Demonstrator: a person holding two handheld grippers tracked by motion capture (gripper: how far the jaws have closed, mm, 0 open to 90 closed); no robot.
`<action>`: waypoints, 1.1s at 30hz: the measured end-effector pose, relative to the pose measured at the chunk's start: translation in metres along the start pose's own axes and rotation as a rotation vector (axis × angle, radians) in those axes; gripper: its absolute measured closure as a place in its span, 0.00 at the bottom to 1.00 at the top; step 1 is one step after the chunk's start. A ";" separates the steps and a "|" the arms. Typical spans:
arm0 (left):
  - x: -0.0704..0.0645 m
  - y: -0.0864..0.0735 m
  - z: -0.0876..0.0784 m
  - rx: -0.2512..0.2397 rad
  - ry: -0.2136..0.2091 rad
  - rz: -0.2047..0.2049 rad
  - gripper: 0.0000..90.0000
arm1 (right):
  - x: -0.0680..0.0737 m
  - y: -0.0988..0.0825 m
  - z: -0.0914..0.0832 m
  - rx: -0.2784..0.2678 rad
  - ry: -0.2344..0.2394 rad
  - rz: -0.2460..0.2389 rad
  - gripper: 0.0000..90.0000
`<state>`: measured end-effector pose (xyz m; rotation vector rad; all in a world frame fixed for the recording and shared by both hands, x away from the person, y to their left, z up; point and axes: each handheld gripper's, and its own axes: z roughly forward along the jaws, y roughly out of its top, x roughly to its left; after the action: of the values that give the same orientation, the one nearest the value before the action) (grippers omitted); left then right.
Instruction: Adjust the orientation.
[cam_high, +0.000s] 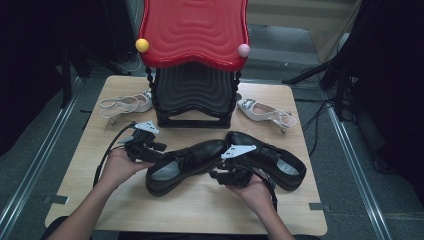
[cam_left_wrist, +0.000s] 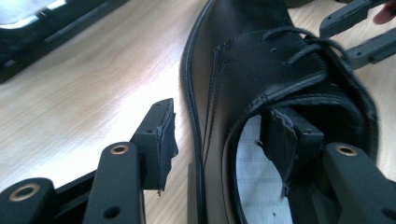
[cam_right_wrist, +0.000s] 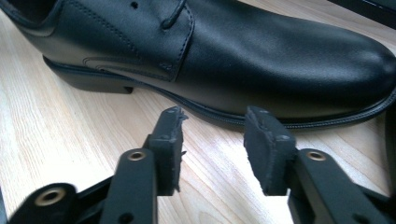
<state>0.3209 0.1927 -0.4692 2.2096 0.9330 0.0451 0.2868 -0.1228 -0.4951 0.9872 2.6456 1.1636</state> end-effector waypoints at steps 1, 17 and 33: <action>-0.001 -0.001 -0.004 -0.005 0.015 0.029 0.50 | 0.000 0.000 0.000 -0.004 0.003 0.003 0.69; 0.022 -0.011 -0.032 -0.020 -0.089 0.052 1.00 | 0.009 0.004 0.004 -0.018 0.033 0.056 0.95; 0.030 -0.021 0.023 0.061 -0.143 0.005 1.00 | 0.019 0.007 0.024 -0.024 -0.019 0.071 1.00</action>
<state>0.3371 0.2076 -0.5062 2.2383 0.8601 -0.1392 0.2829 -0.0927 -0.5035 1.0908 2.5961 1.1907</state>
